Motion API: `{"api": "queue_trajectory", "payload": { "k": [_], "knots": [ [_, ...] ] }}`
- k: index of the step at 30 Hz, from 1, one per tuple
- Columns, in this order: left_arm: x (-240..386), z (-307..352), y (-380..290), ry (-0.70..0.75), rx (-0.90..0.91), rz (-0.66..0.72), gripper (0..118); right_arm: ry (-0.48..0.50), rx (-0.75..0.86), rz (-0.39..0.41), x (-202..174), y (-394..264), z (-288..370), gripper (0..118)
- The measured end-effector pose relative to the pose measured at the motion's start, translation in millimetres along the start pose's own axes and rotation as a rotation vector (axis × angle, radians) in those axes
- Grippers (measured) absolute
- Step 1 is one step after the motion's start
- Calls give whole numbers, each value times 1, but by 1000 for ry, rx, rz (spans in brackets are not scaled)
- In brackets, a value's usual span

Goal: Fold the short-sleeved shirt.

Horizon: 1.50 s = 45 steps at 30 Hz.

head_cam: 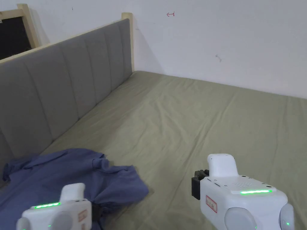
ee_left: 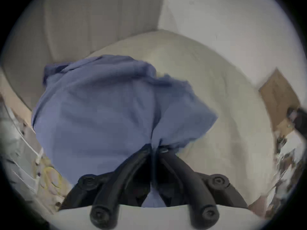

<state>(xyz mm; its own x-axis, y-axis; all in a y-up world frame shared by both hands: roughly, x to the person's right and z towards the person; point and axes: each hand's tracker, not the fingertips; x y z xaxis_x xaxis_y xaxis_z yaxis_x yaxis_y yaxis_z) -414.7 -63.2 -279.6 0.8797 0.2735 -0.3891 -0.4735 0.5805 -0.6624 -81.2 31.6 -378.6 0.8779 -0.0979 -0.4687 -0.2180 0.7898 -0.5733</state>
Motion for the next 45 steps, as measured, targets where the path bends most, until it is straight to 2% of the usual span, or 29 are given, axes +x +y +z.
{"api": "queue_trajectory", "payload": {
  "k": [2,4,8,13,18,23,26,31,34,36,38,39,40,41,42,43,45],
  "knots": [
    [-6,30,11,27,84,-12,4,-2,7,-5,4,1,6,1],
    [-4,60,26,134,175,-132,4,-4,16,-4,9,2,14,1],
    [24,125,66,134,316,-200,4,-20,65,-22,24,7,38,1],
    [92,190,107,11,505,-280,4,-59,152,-82,54,15,81,1],
    [192,219,116,-257,551,-350,4,-131,236,-111,93,17,135,1],
    [304,218,88,-527,501,-470,4,-222,323,-177,148,8,200,1],
    [367,213,61,-665,450,-550,4,-312,345,-207,182,0,234,1],
    [447,185,20,-859,222,-603,4,-460,373,-272,233,-24,273,1],
    [484,151,-5,-812,92,-683,4,-515,380,-327,258,-41,287,1],
    [508,115,-28,-673,-29,-818,4,-537,375,-356,270,-51,290,1],
    [517,73,-50,-542,-160,-848,4,-547,358,-369,279,-59,288,1],
    [516,56,-58,-549,-239,-822,5,-549,343,-373,281,-63,285,1],
    [514,39,-69,-555,-324,-788,13,-550,327,-378,284,-67,282,1],
    [511,24,-76,-549,-414,-770,33,-548,316,-384,285,-70,278,1],
    [507,12,-82,-541,-488,-749,77,-543,304,-390,286,-74,274,1],
    [501,1,-88,-526,-551,-730,98,-535,288,-396,287,-77,270,1],
    [486,-2,-97,-545,-521,-712,97,-519,262,-407,287,-82,263,1]
  ]
}}
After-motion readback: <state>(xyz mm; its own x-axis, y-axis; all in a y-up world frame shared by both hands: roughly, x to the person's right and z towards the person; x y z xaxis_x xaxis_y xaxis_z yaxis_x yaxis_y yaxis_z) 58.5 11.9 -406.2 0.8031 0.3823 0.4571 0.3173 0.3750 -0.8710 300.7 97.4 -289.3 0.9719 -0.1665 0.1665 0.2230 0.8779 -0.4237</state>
